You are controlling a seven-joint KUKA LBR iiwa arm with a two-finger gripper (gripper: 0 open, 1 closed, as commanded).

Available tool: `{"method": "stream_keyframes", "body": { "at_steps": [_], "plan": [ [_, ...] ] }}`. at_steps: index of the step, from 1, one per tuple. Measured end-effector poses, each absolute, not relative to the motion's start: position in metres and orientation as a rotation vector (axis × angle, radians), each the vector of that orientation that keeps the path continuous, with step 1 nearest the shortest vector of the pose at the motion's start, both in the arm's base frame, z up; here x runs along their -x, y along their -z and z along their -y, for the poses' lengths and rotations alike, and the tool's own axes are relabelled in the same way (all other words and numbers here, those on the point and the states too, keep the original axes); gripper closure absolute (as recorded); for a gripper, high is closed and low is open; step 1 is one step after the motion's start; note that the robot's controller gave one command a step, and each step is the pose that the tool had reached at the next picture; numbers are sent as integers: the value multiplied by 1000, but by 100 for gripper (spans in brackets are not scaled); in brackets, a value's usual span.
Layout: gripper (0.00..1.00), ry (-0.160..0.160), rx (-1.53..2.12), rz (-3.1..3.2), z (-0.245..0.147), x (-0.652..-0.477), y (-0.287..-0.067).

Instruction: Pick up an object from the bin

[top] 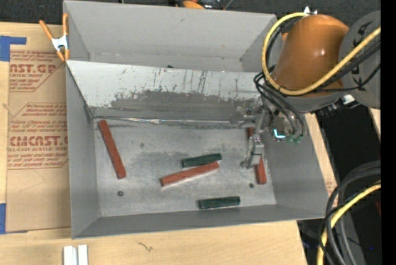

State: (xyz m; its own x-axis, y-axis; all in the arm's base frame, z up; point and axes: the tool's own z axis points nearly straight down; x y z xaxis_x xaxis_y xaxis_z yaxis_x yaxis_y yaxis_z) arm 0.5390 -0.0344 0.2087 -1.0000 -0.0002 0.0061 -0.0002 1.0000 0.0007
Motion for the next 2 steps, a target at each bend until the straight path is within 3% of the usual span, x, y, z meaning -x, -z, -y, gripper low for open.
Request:
{"method": "stream_keyframes", "body": {
  "at_steps": [1,2],
  "plan": [
    [0,0,-38,3135,-5,-542,-69],
    [100,0,-36,3141,-4,-544,-74]
  ]
}}
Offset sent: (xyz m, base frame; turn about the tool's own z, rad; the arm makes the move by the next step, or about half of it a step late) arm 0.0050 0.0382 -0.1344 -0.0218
